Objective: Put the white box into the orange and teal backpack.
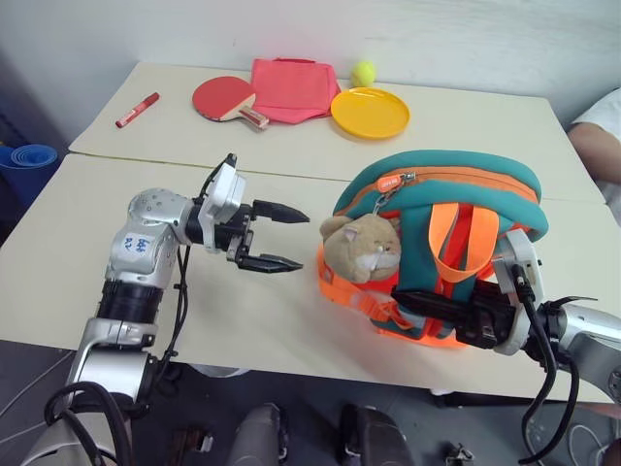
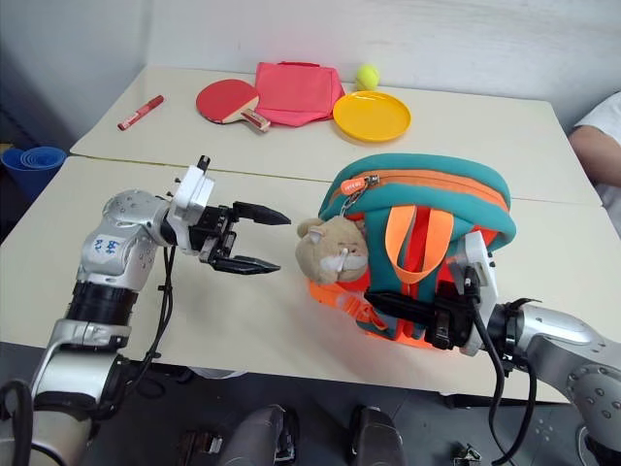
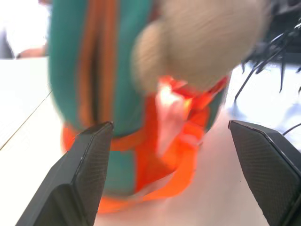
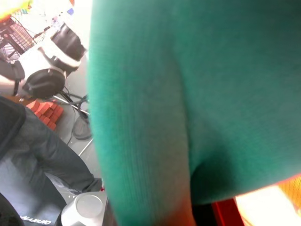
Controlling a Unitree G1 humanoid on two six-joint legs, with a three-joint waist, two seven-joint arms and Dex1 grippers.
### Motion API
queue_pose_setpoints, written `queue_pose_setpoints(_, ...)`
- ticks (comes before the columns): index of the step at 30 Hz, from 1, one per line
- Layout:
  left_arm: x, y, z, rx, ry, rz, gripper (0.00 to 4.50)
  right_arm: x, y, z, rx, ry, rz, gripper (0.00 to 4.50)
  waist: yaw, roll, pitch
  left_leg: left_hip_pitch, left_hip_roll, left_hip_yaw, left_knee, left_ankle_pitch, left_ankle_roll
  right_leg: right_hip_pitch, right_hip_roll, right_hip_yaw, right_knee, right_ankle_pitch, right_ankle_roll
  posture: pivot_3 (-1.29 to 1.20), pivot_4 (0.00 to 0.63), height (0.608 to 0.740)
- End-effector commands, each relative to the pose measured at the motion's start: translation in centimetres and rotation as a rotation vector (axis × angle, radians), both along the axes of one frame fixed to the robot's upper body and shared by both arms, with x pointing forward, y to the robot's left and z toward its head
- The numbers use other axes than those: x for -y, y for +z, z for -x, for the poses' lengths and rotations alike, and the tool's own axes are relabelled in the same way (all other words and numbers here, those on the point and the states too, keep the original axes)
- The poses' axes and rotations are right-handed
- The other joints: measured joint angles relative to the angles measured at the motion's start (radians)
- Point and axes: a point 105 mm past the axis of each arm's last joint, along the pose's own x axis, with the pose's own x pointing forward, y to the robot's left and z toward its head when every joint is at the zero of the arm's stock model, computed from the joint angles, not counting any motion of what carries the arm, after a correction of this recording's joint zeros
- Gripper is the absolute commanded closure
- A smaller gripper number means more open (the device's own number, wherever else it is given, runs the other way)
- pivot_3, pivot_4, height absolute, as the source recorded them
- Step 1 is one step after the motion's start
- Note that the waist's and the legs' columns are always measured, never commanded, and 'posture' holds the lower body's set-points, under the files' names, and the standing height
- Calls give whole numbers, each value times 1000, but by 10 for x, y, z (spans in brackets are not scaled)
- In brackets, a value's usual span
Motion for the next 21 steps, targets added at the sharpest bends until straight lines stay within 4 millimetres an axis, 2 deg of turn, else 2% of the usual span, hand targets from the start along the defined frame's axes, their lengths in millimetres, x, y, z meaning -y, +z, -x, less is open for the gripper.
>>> queue_pose_setpoints(1, 19, 21, 18, 54, 6, 106, 387, -2, 1, 2, 10, 24, -16, 4500, -3, 0, 0, 0, 0, 0, 0, 0, 0, 0, 0, 0, 0, 0, 0, 0, 150, 740)
queue_pose_setpoints(5, 33, 9, 34, 59, -13, 90, 387, -2, -1, 1, 3, 31, -17, 4500, -8, 1, 0, 1, 0, 1, -1, 0, -1, 0, 2, 1, 1, 0, 0, 0, 150, 740)
queue_pose_setpoints(12, 51, -3, 43, 116, -37, 77, 387, -1, -4, 1, -1, 35, -8, 4500, 0, 1, 0, 1, 0, 1, 0, 0, 0, 0, 3, 1, 1, 0, 0, 0, 150, 740)
queue_pose_setpoints(15, 51, -8, 42, 150, -22, 65, 997, -1, -5, 0, -1, 34, -8, 4500, -1, 1, 0, 1, 0, 1, 0, 0, 0, 0, 3, 1, 1, 0, 0, 0, 150, 740)
queue_pose_setpoints(21, 42, -6, 36, 181, 17, 70, 2811, -1, -6, 1, -5, 33, -13, 4500, -2, 1, 0, 1, 1, 1, 0, 0, 0, 0, 3, 1, 0, 0, 0, 0, 150, 740)
